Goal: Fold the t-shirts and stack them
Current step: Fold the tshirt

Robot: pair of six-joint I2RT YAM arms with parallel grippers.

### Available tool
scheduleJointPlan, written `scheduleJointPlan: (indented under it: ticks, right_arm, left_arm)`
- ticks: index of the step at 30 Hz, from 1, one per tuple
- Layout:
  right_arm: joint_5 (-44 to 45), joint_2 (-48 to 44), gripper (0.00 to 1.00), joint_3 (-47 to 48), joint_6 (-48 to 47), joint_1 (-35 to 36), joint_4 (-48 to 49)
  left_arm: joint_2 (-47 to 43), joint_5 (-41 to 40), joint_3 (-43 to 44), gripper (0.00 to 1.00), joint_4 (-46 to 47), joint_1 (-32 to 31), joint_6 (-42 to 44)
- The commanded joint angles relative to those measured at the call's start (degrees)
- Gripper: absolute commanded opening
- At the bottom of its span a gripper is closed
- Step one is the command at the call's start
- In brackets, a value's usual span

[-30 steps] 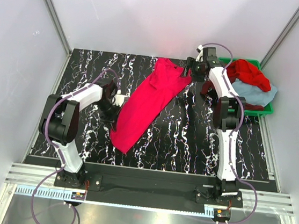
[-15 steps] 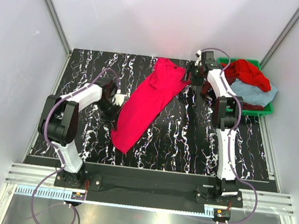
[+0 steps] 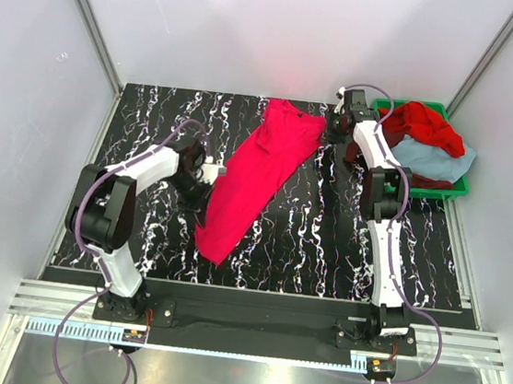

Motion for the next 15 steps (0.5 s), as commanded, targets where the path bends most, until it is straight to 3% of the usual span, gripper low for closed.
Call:
scheduleJointPlan:
  ticks: [1,15]
  right_arm:
    - [1.6,1.3,0.00,4.1,0.1,-0.1,1.6]
    - [2.9,6.0,0.00,11.8,-0.7,-0.2,4.7]
  left_arm:
    - [-1.1,4.1,0.0,0.00,-0.6,-2.8,-0.1]
    - [-1.5,5.5,-1.3,0.00,-0.3,-9.7,-0.3]
